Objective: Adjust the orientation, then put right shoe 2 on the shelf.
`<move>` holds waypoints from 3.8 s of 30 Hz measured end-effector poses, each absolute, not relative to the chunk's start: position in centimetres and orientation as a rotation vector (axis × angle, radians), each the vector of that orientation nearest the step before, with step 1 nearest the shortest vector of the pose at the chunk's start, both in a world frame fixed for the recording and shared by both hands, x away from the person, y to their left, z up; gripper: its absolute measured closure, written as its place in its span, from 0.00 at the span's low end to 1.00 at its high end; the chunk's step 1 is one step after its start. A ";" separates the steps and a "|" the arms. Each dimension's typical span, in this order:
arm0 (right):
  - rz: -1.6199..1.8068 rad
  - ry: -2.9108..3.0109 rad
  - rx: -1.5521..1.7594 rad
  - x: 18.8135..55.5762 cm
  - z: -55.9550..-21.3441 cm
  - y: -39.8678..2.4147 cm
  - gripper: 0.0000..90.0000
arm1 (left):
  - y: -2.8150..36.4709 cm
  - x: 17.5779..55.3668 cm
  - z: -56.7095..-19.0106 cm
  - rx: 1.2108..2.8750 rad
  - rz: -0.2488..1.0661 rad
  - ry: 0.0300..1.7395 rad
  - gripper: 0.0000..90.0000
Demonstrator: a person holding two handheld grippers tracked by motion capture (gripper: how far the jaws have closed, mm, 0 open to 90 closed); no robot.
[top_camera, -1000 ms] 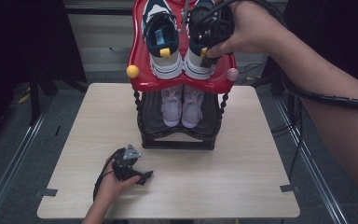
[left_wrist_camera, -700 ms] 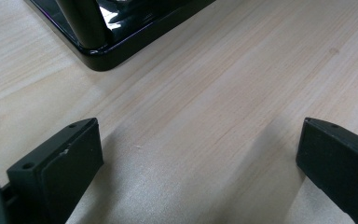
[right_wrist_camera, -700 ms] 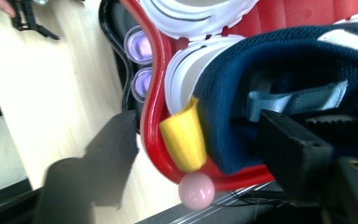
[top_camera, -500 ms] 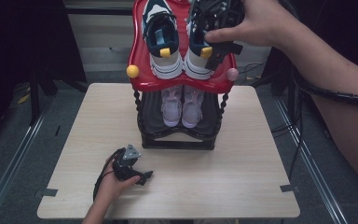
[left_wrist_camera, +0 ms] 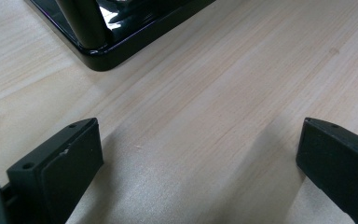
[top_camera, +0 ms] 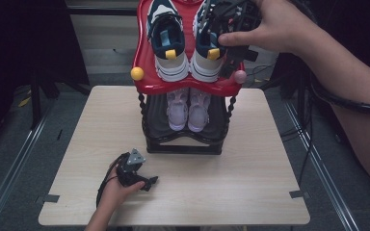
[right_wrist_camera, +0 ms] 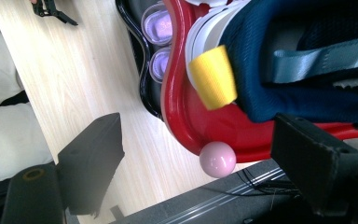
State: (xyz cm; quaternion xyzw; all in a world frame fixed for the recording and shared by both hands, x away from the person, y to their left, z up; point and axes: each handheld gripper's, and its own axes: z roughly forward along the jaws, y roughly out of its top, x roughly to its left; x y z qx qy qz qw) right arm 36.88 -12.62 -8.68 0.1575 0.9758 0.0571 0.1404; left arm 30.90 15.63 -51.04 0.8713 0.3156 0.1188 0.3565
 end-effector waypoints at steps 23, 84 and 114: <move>0.114 2.945 0.492 35.8 -10.8 -14.2 0.23 | 15.6 30.9 -51.0 2.250 0.307 0.815 0.00; 0.075 3.038 0.503 31.7 -17.5 -18.9 0.22 | 15.6 30.9 -51.0 2.250 0.309 0.816 0.00; 0.108 3.044 0.537 30.5 -22.3 -21.8 0.22 | 15.7 30.9 -51.0 2.259 0.301 0.812 0.00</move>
